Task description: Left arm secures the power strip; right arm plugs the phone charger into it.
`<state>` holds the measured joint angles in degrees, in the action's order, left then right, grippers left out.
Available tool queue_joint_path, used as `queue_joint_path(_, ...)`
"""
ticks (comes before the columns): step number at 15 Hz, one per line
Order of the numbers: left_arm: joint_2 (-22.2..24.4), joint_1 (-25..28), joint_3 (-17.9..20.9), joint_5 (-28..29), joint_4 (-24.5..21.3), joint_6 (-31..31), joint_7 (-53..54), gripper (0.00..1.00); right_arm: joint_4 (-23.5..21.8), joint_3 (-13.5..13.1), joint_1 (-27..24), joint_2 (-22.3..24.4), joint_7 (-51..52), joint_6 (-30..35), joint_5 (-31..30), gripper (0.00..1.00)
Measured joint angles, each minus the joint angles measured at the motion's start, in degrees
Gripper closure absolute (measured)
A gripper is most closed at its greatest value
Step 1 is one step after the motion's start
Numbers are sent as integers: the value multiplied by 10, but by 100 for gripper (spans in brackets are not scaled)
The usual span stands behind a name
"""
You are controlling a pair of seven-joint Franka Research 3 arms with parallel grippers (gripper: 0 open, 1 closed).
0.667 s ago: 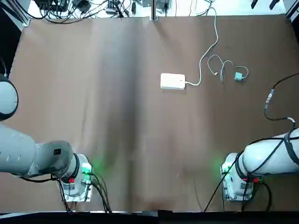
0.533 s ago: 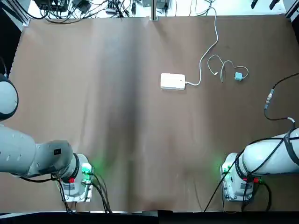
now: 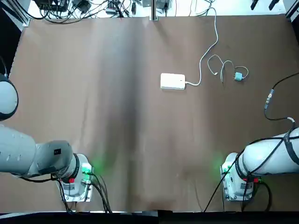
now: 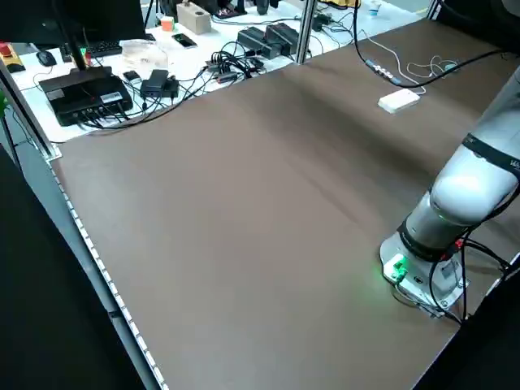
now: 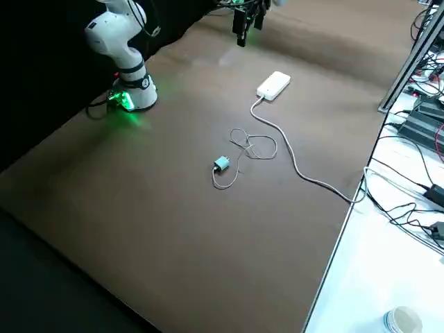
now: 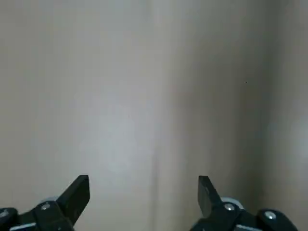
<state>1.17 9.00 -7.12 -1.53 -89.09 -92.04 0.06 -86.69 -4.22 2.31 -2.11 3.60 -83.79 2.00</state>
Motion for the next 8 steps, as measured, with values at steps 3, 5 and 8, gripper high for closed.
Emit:
queue_joint_path(3,0,0,-1,1,0,0,-1,0,0,-1,-3,-9,34,0,0,0)
queue_joint_path(5,0,-1,-4,2,0,0,-1,0,0,-2,-10,-16,57,-1,0,0)
queue_joint_path(8,0,-1,-4,3,-1,0,-1,0,0,-2,-25,-24,117,-4,0,0)
